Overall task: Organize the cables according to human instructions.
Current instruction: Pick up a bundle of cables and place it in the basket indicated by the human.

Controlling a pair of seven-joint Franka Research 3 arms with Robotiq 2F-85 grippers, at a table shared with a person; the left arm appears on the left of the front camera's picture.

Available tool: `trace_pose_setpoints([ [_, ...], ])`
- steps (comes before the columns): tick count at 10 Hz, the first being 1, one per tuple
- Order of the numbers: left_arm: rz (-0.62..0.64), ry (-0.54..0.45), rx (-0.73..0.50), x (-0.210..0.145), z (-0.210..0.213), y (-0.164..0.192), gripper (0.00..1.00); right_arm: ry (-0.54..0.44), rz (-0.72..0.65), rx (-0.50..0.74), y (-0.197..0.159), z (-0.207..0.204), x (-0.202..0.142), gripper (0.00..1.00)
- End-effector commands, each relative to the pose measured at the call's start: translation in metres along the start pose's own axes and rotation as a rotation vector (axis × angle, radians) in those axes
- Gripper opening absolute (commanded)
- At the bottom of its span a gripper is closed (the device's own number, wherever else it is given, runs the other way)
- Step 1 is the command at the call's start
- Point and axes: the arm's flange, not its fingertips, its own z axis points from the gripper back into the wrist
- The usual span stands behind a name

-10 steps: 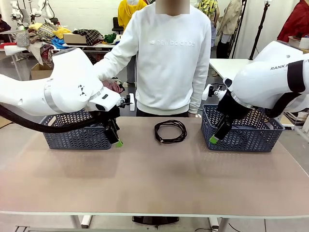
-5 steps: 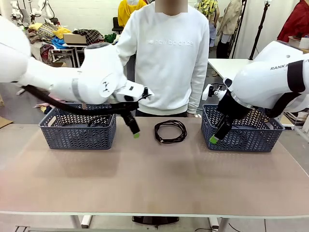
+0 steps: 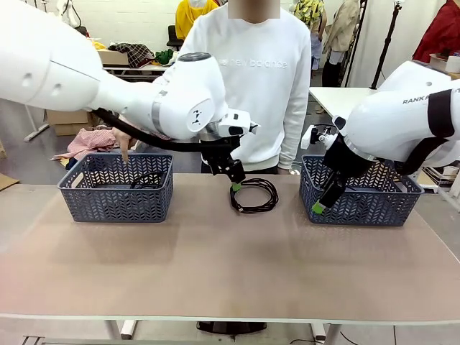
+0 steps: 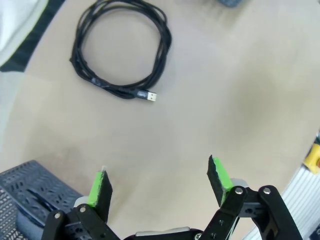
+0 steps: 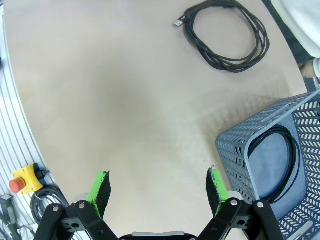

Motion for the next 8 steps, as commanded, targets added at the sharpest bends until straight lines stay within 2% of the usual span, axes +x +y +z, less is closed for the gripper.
trace_pose_setpoints([
  [1, 0.119, 0.062, 0.042, 0.031, -0.007, 0.005, 1.00, -0.001, -0.003, -0.002, 0.000, 0.001, 0.001, 1.00],
  [2, 0.145, 0.078, 0.031, 0.037, -0.013, 0.007, 1.00, -0.001, -0.003, -0.002, 0.000, 0.001, 0.001, 1.00],
  [3, 0.054, 0.026, 0.014, 0.011, -0.006, 0.005, 1.00, -0.001, -0.003, -0.002, 0.000, 0.001, 0.001, 1.00],
  [8, 0.054, 0.026, 0.014, 0.011, -0.006, 0.005, 1.00, -0.001, -0.003, -0.002, 0.000, 0.001, 0.001, 1.00],
])
